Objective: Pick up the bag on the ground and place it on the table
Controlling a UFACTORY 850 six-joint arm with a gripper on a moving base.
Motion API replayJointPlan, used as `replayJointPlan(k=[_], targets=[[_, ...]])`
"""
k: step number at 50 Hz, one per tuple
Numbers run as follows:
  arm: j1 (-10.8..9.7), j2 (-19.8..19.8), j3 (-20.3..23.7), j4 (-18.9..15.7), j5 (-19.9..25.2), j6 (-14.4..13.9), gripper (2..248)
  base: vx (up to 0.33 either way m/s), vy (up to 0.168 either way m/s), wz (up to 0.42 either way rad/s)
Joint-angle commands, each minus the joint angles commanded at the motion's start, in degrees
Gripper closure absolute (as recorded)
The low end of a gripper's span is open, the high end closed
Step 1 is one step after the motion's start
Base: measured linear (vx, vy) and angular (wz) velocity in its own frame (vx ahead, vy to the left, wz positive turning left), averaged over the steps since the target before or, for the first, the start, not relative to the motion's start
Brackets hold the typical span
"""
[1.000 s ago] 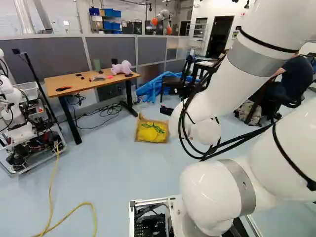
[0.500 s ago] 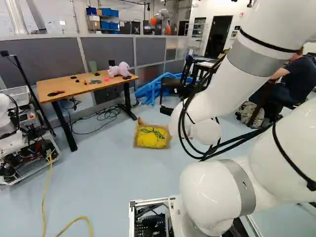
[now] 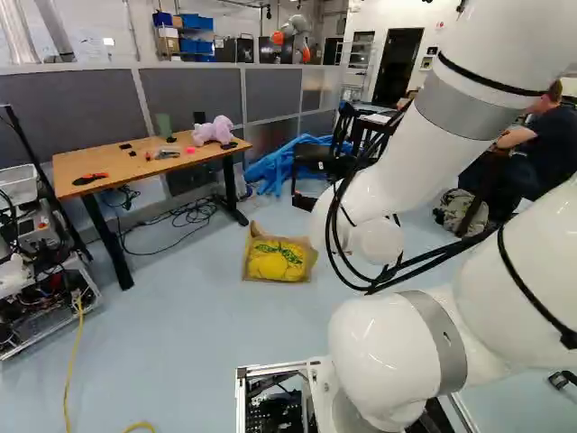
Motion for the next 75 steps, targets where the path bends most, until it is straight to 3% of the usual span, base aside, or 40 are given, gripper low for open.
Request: replayJointPlan(k=[75], targets=[[0.00,0.00,0.00,0.00,0.00,0.00,3,0.161,-0.001,-0.023]])
